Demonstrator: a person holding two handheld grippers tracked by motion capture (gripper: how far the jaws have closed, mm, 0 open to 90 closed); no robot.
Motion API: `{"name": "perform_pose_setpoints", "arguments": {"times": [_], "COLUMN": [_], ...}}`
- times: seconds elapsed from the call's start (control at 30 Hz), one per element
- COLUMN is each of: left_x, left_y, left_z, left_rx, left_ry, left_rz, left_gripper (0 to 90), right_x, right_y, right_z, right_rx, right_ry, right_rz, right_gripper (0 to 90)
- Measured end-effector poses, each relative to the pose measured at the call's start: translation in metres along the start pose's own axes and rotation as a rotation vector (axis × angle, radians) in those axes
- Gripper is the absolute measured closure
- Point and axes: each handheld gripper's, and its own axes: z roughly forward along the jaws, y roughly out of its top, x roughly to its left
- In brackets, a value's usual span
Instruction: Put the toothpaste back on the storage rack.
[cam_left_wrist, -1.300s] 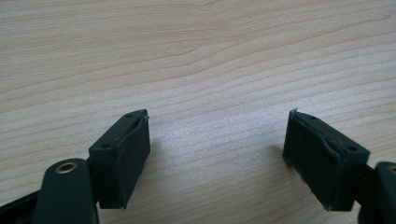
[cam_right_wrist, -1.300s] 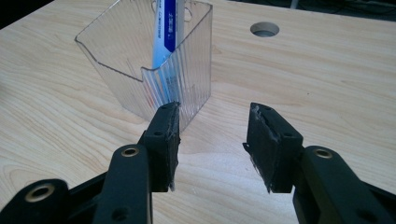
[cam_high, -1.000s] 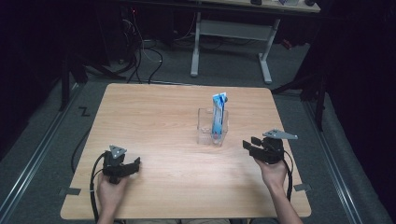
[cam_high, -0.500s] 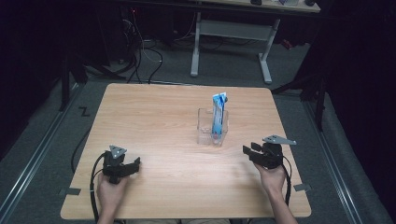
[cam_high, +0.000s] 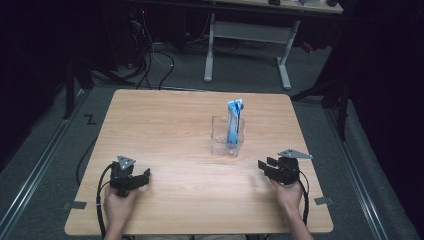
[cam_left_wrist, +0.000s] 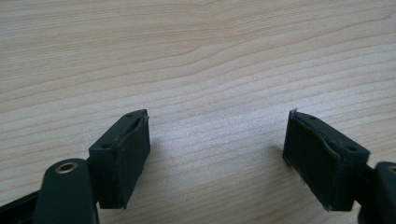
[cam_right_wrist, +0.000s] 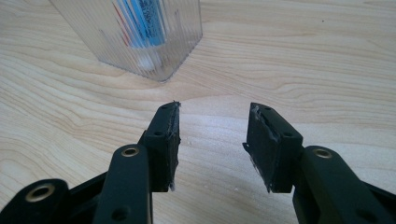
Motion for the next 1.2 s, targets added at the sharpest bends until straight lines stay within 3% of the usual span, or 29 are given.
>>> {"name": "perform_pose_setpoints", "arguments": {"times": [0.2,0.67,1.2], "left_x": [0.0,0.0,0.0], "left_y": [0.0,0.0,0.0], "left_z": [0.0,0.0,0.0], "left_rx": [0.0,0.001,0.001], "left_ry": [0.0,-0.001,-0.001], "left_rz": [0.0,0.0,-0.001], "left_gripper": [23.2,23.3,23.2], "right_x": [0.0,0.006,0.009], "right_y": [-0.003,-0.005,-0.009], "right_z": [0.004,0.018,0.03], "right_rx": [0.011,0.024,0.053], "right_ry": [-0.005,-0.033,-0.052], "right_rz": [0.003,-0.051,-0.072], "right_gripper": [54.3,53.6,53.1]}}
